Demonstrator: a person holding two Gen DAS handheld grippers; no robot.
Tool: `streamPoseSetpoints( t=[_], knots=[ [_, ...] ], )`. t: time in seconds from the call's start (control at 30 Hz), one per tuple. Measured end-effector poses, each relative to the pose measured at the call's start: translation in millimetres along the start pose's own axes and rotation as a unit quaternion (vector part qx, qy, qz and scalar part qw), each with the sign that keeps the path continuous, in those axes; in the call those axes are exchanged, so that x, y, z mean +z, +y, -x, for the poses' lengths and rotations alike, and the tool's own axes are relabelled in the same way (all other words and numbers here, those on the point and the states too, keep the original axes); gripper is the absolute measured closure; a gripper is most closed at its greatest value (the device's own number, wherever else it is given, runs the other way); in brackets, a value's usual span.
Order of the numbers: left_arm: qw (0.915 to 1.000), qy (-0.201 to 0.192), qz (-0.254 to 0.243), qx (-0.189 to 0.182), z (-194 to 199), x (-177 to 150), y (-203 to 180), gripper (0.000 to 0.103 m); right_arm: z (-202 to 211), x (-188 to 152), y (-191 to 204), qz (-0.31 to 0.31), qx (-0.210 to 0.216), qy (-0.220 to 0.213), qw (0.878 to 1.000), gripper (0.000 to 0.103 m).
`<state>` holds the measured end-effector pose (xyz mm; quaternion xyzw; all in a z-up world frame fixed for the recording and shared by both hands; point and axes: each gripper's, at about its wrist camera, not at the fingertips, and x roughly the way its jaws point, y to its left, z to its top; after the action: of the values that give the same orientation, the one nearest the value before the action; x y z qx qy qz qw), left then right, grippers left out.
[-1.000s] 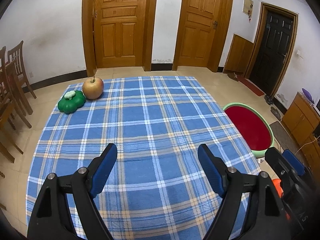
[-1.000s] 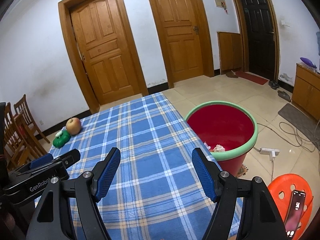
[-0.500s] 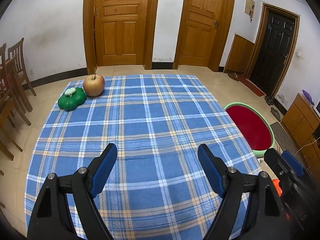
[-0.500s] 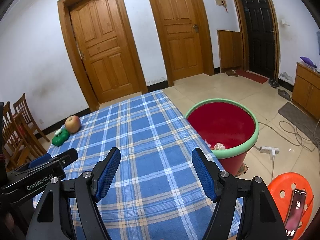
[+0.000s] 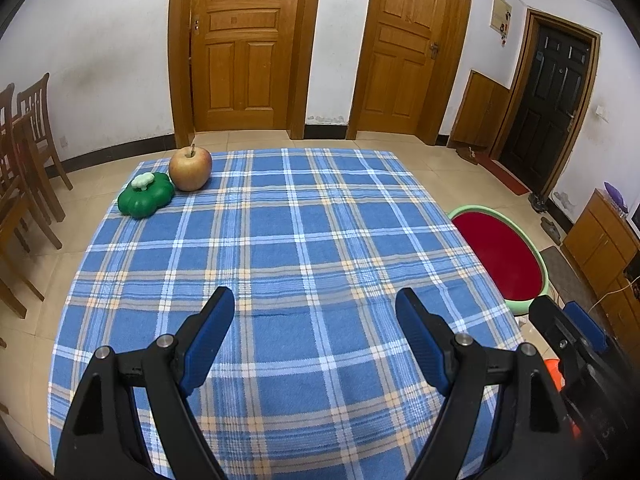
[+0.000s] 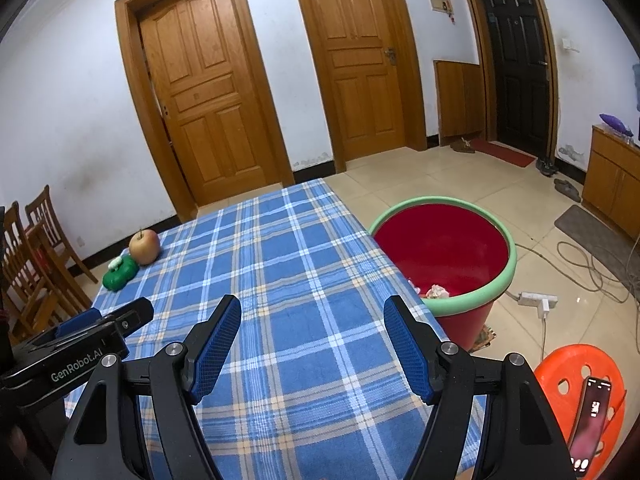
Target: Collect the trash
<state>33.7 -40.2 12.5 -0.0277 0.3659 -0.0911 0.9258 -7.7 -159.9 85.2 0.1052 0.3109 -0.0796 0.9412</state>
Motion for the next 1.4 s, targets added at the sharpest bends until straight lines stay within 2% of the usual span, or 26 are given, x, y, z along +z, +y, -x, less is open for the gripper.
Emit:
streamPoseSetpoints(
  t=[1.4],
  knots=[
    [1.0000,0.001,0.009,0.004,0.6,-2.4,5.3,0.021,1.6,-1.3,-2.9,-0.001,-0.003,0.001,1.000,0.028]
  ],
)
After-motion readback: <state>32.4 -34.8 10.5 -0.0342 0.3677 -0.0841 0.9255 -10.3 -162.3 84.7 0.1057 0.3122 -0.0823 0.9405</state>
